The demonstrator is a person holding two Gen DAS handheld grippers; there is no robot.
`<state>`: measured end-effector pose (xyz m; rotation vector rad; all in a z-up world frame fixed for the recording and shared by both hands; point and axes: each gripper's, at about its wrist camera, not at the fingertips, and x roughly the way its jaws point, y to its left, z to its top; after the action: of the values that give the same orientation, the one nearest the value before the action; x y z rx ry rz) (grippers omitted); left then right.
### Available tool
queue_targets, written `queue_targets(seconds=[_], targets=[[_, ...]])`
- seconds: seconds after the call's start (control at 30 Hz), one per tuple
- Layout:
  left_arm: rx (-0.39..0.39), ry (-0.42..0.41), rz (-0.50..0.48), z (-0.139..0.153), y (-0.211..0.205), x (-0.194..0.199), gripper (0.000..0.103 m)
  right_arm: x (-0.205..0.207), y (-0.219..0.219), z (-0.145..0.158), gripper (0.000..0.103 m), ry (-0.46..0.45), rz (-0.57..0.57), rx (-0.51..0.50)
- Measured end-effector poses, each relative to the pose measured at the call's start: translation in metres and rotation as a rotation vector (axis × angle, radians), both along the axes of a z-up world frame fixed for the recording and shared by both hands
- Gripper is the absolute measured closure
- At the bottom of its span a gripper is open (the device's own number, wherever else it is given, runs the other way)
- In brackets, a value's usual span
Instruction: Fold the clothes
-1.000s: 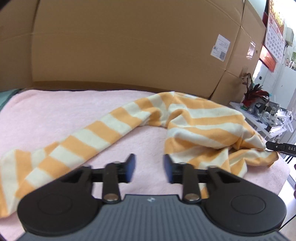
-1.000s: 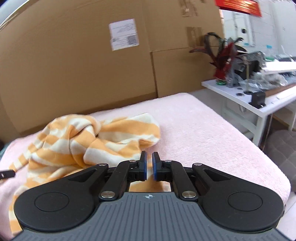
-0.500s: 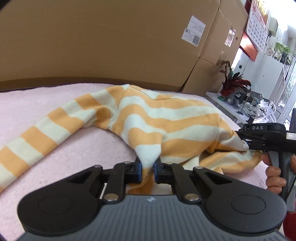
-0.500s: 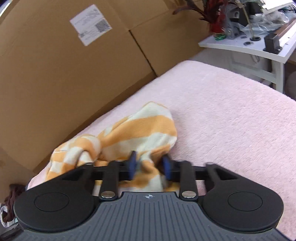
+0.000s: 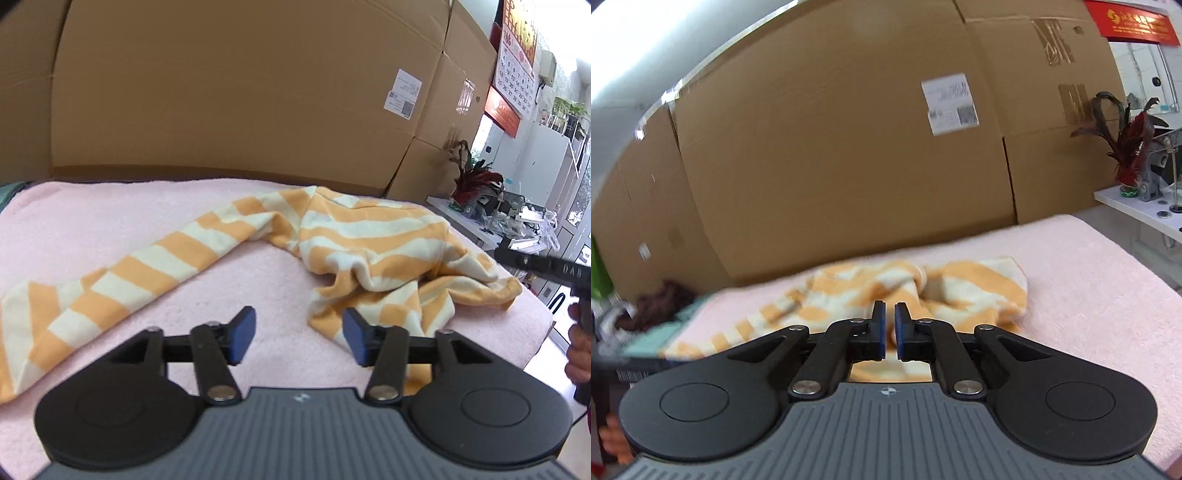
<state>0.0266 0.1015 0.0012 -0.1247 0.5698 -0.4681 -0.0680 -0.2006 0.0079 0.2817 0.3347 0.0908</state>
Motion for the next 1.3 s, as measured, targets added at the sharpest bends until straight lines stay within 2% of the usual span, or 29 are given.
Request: queue_targets(seconds=[0.07,0.13,0.2,0.23,0.27,0.3,0.33,0.43,0.5,0.6,0.67,0.77,0.8,0.9,0.97,1.0,1.03,1.07,1.1,1.13,1.2,1.23,1.27,1.3], targets=[[-0.012,0.001,-0.019,-0.001,-0.017,0.022,0.007,0.000,0.005,-0.003,0.091,0.010,-0.050,-0.052],[-0.022,0.052,-0.018,-0.007,-0.035,0.048,0.005,-0.001,0.004,-0.003,0.079,0.007,-0.098,-0.075],[-0.024,0.144,-0.040,-0.017,-0.052,0.072,0.032,-0.003,0.000,-0.001,0.059,-0.006,-0.142,-0.083],[-0.013,0.129,-0.034,-0.017,-0.060,0.074,0.039,-0.004,-0.002,0.000,0.056,-0.009,-0.160,-0.086],[-0.008,0.122,-0.054,-0.016,-0.065,0.074,0.077,-0.005,-0.004,0.001,0.051,-0.011,-0.176,-0.089],[-0.032,0.148,-0.092,-0.017,-0.069,0.074,0.095,-0.005,-0.007,0.000,0.049,-0.009,-0.185,-0.084],[-0.061,0.161,-0.105,-0.018,-0.070,0.070,0.100,-0.004,-0.010,-0.002,0.048,-0.001,-0.188,-0.073],[-0.029,0.084,-0.083,-0.020,-0.066,0.046,0.100,-0.001,-0.021,-0.010,0.048,0.005,-0.177,-0.012],[-0.064,0.070,-0.078,-0.020,-0.052,0.028,0.100,0.000,-0.028,-0.017,0.046,-0.017,-0.165,0.044],[-0.086,0.056,-0.061,-0.013,-0.027,0.001,0.100,0.016,-0.033,-0.017,0.044,0.027,-0.231,0.025],[-0.103,0.044,-0.058,-0.007,-0.009,-0.018,0.100,0.030,-0.043,-0.016,0.044,0.061,-0.268,0.057],[-0.087,0.032,-0.058,-0.001,0.014,-0.044,0.100,0.052,-0.063,-0.019,0.040,0.119,-0.272,0.210],[-0.072,0.035,-0.054,-0.001,0.019,-0.050,0.100,0.058,-0.061,-0.022,0.035,0.136,-0.267,0.218],[-0.034,0.066,-0.036,-0.007,0.029,-0.060,0.098,0.078,-0.054,-0.030,0.035,0.188,-0.251,0.242],[-0.003,0.065,-0.035,-0.008,0.032,-0.067,0.089,0.091,-0.050,-0.035,0.036,0.221,-0.240,0.257],[0.018,0.053,-0.032,-0.007,0.034,-0.069,0.087,0.093,-0.046,-0.036,0.039,0.229,-0.228,0.260],[0.033,0.041,-0.022,-0.005,0.037,-0.070,0.075,0.096,-0.042,-0.038,0.042,0.237,-0.217,0.261],[0.047,0.028,-0.009,-0.001,0.041,-0.070,0.067,0.098,-0.038,-0.037,0.055,0.242,-0.216,0.231],[0.049,0.012,0.013,0.003,0.047,-0.068,0.065,0.100,-0.034,-0.037,0.080,0.248,-0.214,0.202],[0.048,-0.005,0.037,0.007,0.053,-0.066,0.065,0.101,-0.033,-0.037,0.091,0.258,-0.202,0.194],[0.044,-0.033,0.077,0.013,0.061,-0.058,0.065,0.099,-0.036,-0.035,0.094,0.247,-0.202,0.214],[0.040,-0.040,0.089,0.014,0.060,-0.050,0.060,0.091,-0.041,-0.030,0.094,0.203,-0.222,0.237],[0.037,-0.048,0.102,0.015,0.058,-0.041,0.043,0.083,-0.046,-0.025,0.095,0.160,-0.243,0.261],[0.034,-0.056,0.114,0.015,0.057,-0.033,0.035,0.075,-0.052,-0.020,0.095,0.116,-0.265,0.284]])
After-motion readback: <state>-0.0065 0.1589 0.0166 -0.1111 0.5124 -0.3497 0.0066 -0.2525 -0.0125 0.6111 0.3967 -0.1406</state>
